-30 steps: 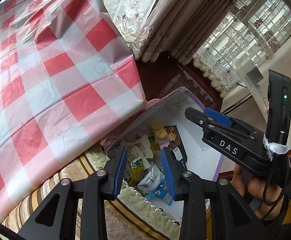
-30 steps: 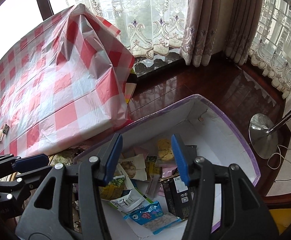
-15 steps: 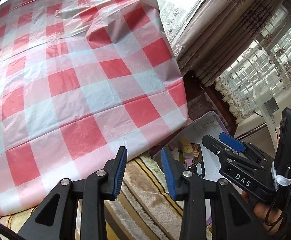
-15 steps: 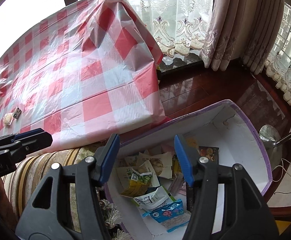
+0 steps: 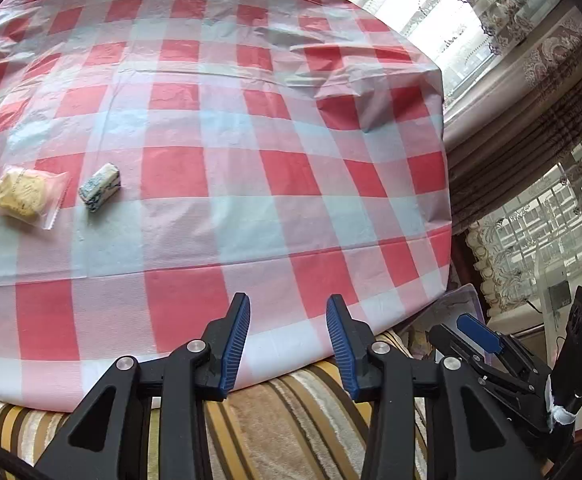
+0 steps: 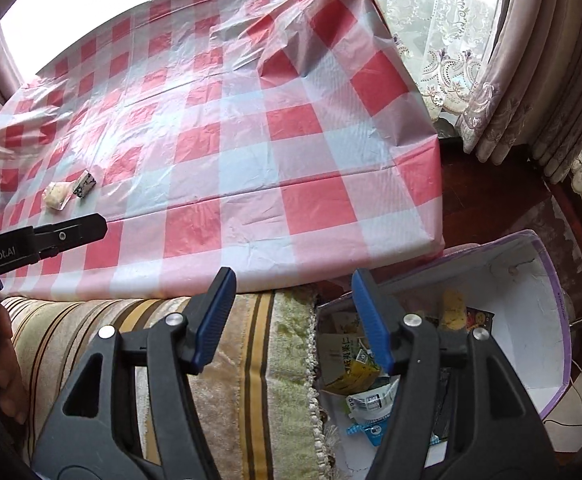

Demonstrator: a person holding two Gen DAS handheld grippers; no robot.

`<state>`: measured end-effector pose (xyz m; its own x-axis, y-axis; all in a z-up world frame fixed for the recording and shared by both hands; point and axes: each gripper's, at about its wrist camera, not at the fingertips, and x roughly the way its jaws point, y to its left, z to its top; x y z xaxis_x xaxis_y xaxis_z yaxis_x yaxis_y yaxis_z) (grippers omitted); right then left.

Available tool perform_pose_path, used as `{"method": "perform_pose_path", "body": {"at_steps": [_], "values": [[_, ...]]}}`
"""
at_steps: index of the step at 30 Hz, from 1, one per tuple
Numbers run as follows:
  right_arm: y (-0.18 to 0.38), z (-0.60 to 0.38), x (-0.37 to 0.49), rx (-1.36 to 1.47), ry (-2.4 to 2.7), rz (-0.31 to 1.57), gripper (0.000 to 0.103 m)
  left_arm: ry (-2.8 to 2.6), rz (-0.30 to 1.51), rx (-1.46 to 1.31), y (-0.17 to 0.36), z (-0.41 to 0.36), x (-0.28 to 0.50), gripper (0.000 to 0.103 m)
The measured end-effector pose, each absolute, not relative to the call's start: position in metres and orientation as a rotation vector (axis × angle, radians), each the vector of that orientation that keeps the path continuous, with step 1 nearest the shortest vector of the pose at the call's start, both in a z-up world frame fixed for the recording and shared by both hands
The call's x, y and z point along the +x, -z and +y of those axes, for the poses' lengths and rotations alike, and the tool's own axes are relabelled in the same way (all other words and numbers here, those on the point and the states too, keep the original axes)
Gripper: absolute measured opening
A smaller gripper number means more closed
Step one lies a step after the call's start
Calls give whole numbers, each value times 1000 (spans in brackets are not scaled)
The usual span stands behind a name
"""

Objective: Organize snacks
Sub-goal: 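Move both open tools back to the last snacks on the table, then grasp the clear yellow-cookie bag with the left tool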

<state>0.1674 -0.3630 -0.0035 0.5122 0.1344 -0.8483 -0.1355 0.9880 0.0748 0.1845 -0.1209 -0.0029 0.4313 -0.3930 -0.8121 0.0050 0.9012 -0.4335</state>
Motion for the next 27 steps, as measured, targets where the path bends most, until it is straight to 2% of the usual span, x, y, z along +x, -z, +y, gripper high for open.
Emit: {"method": "perform_pose_path", "body": {"at_steps": [3, 12, 27], "values": [[4, -343, 170, -27, -200, 1026, 64, 172, 1098, -455, 7, -85, 182, 49], [4, -306, 180, -74, -264, 1035, 65, -44, 1093, -606, 31, 15, 183, 51], [6, -245, 193, -140, -379, 1048, 66, -48, 1086, -588, 44, 43, 235, 51]]}}
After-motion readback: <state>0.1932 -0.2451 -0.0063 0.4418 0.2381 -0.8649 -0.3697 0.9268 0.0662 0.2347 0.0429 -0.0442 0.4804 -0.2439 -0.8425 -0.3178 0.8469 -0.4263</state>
